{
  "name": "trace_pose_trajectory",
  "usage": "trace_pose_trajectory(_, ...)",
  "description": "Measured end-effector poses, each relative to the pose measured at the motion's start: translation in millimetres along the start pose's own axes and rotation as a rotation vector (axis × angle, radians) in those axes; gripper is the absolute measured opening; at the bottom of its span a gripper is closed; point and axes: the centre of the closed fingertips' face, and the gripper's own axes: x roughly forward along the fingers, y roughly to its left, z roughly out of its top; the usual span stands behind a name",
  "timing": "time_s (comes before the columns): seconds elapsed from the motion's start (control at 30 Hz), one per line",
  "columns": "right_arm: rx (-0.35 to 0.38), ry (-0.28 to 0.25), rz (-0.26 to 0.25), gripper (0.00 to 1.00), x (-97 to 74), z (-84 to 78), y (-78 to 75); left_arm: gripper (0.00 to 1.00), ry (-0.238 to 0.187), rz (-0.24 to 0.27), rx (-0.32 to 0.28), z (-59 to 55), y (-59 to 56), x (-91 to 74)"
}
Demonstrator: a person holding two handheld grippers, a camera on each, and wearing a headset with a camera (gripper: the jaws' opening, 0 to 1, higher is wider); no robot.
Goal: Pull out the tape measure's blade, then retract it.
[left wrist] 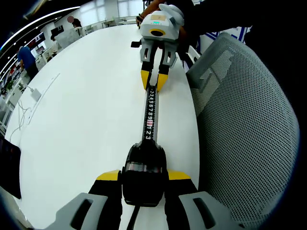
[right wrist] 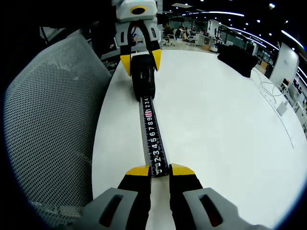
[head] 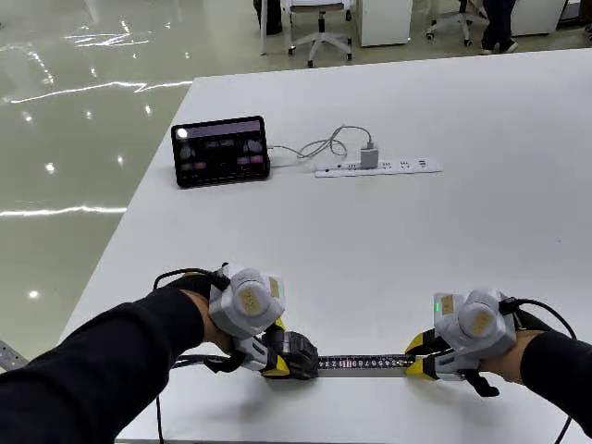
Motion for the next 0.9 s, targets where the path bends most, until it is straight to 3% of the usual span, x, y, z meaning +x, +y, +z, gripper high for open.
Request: trace_pose_trajectory(0.9,0.011,0.003,-0.015,0.09,-6.8,-6.7,-0.9,0.29,-0.006,0.006,-0.001,-0.2,-0.1,0.4)
